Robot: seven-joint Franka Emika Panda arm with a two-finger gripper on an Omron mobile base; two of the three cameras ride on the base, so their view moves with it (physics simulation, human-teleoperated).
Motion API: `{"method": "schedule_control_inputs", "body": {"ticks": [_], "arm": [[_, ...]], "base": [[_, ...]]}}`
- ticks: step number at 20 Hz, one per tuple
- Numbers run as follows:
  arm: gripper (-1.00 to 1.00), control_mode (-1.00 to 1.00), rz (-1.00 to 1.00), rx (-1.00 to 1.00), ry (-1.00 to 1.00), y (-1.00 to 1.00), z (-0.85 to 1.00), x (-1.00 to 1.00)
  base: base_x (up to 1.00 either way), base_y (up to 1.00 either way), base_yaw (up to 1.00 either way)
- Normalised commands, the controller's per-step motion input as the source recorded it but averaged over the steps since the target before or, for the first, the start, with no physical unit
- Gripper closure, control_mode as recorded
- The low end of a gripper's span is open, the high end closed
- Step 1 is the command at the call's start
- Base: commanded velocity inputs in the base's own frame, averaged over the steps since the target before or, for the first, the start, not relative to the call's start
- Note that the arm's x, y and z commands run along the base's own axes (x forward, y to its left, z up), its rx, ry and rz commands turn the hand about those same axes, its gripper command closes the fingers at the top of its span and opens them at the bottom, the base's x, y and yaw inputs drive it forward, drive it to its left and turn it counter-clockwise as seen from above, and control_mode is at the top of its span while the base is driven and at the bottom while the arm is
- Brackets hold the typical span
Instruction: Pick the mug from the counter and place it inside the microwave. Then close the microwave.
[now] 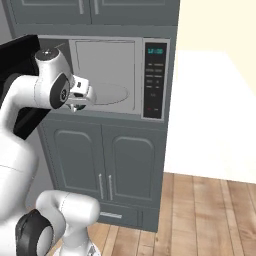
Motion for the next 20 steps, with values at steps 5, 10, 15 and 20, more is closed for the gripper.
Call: {"method": "schedule_control_inputs", "body": {"ticks": [5,10,15,20], "arm": [[1.0,-1.0,0.0,0.0,0.01,0.14,-0.09,0.26],[1.0,-1.0,0.0,-0.01,0.02,0.17,-0.07,0.26],[1.0,-1.0,0.0,-0.03,0.0,0.16,0.0,0.4],[1.0,-1.0,0.0,-0.04,0.01,0.11,0.0,0.44]], "base": [[0.0,0.0,0.0],[0.0,0.0,0.0],[0.0,0.0,0.0],[0.0,0.0,0.0]]}}
